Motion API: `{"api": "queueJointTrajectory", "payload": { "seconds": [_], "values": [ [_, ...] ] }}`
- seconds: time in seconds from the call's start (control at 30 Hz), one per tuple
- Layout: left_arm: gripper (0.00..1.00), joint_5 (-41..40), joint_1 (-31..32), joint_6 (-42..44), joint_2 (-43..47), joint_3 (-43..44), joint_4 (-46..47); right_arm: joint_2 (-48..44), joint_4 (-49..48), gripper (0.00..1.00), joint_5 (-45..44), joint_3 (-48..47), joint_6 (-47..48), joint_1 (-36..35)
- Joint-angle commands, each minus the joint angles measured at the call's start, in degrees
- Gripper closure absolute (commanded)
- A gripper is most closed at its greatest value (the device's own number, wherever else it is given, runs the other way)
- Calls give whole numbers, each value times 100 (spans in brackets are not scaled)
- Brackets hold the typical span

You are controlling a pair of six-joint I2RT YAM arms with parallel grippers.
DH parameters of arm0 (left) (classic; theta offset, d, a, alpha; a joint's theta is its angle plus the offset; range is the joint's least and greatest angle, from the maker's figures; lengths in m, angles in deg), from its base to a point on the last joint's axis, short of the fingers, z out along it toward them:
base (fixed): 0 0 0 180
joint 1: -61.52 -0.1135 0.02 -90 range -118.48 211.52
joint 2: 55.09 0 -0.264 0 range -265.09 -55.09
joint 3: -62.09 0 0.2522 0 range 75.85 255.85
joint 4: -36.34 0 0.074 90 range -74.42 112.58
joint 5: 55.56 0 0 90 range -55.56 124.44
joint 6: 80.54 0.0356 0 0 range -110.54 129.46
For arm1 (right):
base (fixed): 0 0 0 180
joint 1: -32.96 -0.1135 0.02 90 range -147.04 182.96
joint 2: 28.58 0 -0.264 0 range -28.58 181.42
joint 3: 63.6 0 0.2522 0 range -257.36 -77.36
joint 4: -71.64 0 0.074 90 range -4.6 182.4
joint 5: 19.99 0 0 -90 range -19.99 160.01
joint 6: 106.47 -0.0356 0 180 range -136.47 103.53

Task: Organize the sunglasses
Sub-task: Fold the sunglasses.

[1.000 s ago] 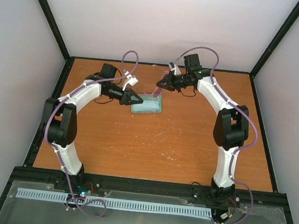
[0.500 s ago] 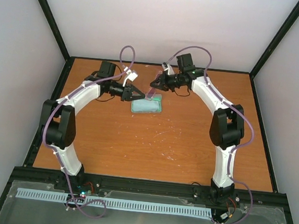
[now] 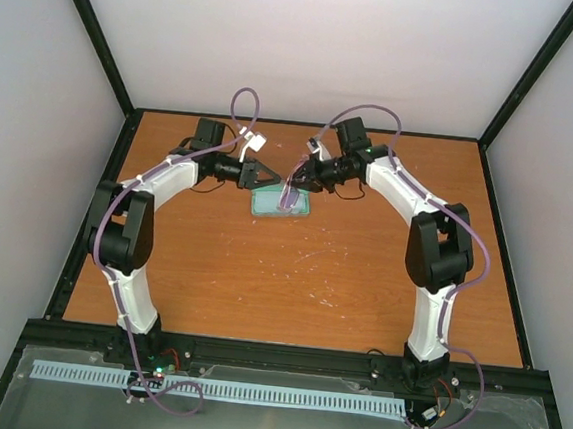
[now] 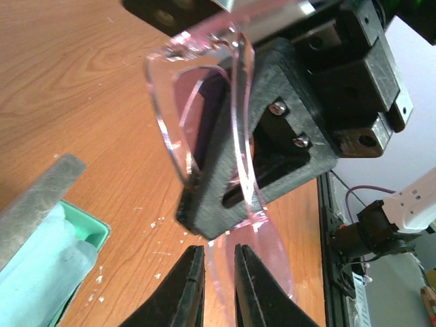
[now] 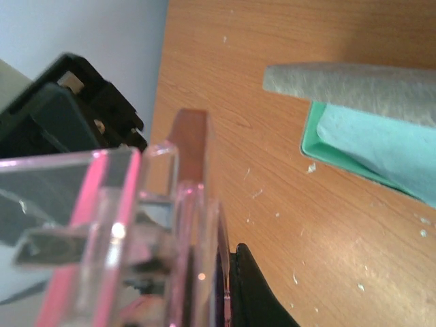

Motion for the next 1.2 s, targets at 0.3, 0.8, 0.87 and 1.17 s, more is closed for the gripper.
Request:
{"api": "queueJointTrajectory", "payload": {
  "seconds": [0.3, 0.8, 0.87, 1.17],
  "values": [
    [85, -185, -518, -439, -271, 1599, 417, -82, 967, 97, 260, 121, 689, -4],
    [85, 131, 98, -1041, -254, 1367, 935, 311, 534, 97, 12, -353, 238, -137],
    [85, 167, 193, -1099, -119, 1102, 1014, 370, 471, 97, 9, -442, 173, -133],
    [85, 117, 300, -689, 39, 730, 628, 446, 430, 97, -34, -698, 112, -128]
  ]
}}
